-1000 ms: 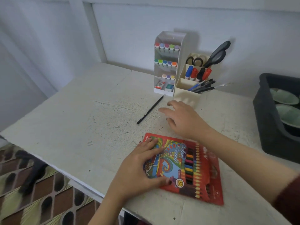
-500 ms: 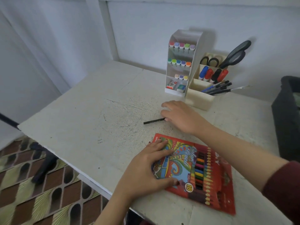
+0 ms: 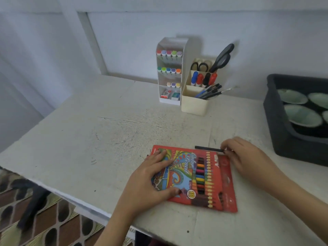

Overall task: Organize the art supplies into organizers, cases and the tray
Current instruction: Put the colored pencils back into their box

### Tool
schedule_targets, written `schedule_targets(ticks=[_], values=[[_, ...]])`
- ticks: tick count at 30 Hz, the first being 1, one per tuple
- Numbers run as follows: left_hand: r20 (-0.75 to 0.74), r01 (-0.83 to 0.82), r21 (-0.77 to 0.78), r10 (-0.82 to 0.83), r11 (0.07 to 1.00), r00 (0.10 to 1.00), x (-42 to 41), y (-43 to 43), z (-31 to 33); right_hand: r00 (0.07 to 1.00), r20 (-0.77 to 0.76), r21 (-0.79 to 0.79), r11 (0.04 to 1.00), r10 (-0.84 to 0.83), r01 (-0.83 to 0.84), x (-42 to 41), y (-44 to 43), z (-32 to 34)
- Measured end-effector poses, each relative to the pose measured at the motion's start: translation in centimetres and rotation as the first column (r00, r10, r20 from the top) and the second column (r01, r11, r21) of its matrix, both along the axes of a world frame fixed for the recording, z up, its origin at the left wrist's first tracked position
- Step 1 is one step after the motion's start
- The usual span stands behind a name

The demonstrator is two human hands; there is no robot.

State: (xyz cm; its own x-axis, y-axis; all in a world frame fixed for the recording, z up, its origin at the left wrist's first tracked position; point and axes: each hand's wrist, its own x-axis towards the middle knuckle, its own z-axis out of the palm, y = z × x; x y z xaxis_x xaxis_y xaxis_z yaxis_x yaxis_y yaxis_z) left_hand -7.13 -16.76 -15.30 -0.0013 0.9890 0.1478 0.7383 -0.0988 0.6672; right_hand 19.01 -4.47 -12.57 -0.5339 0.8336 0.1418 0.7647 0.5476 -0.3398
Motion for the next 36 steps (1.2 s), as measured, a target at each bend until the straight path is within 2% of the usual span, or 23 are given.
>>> schedule_targets(ticks=[4, 14, 24, 31, 36], values=[[-0.009, 0.002, 0.029, -0.002, 1.0, 1.0, 0.3, -0.1, -0.1, 0.992, -0.062, 0.051, 0.992, -0.112, 0.115, 2.8, -2.1, -0.6], [-0.008, 0.023, 0.035, -0.022, 0.999, 1.0, 0.4, 0.0, -0.2, 0.98, -0.119, 0.25, 0.95, -0.162, 0.187, 3.5, -4.7, -1.7], [0.006, 0.021, 0.019, -0.021, 1.0, 1.0, 0.3, -0.1, 0.0, 0.968, -0.145, 0.279, 0.93, -0.207, 0.24, 3.8, -6.3, -2.1], [-0.016, 0.028, 0.0, -0.028, 1.0, 0.999, 0.3, -0.1, 0.2, 0.977, -0.104, 0.308, 0.928, -0.186, 0.21, 4.2, -5.8, -2.2], [-0.021, 0.023, -0.001, -0.023, 1.0, 1.0, 0.2, 0.0, 0.1, 0.983, -0.095, 0.265, 0.948, -0.157, 0.177, 4.7, -3.2, -1.5]])
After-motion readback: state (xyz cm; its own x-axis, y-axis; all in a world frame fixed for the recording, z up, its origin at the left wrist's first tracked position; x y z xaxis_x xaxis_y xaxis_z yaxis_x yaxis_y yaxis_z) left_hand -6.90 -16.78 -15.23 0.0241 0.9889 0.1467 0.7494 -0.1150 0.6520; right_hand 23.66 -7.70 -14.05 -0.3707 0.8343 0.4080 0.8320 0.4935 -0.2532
